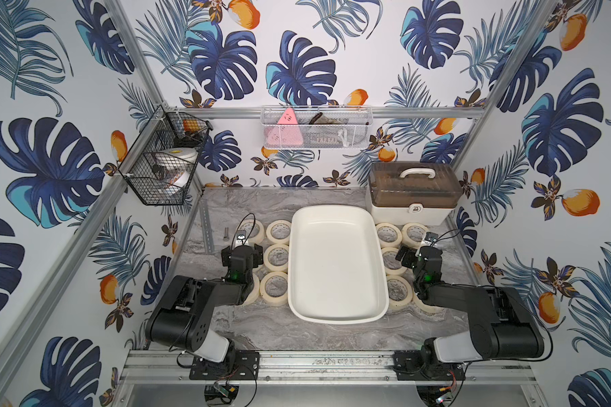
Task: Take out the art tape in the storage box
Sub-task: Reset both arms
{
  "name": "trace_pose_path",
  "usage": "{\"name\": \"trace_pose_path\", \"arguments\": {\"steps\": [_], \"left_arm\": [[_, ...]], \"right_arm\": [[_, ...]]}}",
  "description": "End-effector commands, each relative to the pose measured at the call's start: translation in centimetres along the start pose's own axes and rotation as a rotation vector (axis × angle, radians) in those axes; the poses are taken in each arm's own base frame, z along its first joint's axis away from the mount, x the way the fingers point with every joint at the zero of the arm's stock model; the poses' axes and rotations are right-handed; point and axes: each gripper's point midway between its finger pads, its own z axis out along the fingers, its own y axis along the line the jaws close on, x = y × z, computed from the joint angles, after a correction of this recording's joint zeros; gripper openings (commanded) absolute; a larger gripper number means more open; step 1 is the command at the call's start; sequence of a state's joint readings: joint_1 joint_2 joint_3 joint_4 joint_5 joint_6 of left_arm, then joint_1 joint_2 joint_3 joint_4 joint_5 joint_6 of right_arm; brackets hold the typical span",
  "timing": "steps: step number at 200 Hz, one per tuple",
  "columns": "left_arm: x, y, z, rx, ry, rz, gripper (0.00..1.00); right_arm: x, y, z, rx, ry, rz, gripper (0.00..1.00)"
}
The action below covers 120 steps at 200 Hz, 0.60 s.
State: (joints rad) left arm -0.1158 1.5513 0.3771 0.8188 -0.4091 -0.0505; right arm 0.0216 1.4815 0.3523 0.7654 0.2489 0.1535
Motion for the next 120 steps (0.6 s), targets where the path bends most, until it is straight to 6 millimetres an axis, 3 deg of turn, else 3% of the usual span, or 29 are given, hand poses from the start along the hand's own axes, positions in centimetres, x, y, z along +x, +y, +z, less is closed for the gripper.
{"name": "trace_pose_path", "arguments": {"steps": [1, 34, 120], "left_arm": [[-1.1, -1.7, 0.3, 0.107, -0.086, -0.018, 0.99], [-0.8, -2.8, 0.1, 0.173, -0.092, 0.012, 0.99], [-0.7, -2.8, 0.6, 0.168, -0.073, 0.011, 0.99]], "right_arm": [[-1.8, 1.2, 0.3, -0.059, -0.104, -0.011, 1.00], [0.1, 2.8, 1.1, -0.138, -0.070, -0.065, 1.00], [0.1, 3.5, 1.9, -0.094, -0.037, -0.112, 1.00]]}}
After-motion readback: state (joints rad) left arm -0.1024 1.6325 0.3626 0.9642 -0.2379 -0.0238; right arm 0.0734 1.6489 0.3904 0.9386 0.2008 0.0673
